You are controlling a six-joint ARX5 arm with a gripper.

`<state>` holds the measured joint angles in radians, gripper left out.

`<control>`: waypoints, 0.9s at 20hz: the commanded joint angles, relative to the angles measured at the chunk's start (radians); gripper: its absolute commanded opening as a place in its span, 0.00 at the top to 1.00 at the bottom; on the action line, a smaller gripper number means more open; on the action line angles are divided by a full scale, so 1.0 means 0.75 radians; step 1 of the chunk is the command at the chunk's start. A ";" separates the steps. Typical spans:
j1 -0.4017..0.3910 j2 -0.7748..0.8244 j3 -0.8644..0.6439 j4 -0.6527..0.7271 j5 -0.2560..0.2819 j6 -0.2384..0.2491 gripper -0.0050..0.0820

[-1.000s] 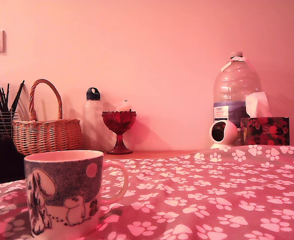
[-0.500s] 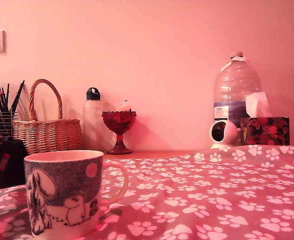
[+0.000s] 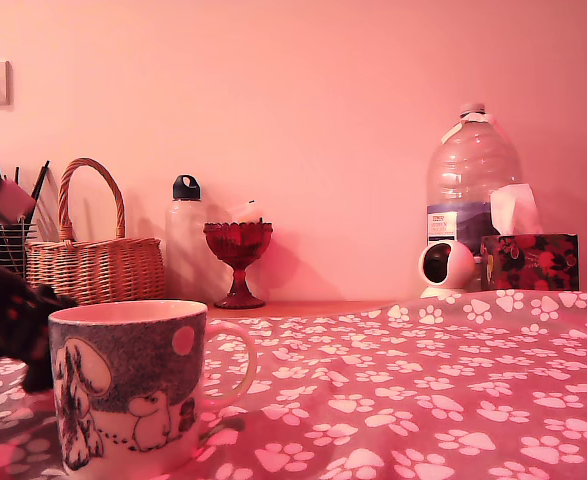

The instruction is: Pick the coffee capsule and then drop it inside the coffee cup in front of you

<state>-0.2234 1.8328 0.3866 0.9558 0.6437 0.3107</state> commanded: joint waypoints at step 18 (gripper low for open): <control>-0.034 0.138 0.126 -0.013 -0.004 -0.044 0.36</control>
<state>-0.2424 1.9217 0.4797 0.9428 0.6369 0.2832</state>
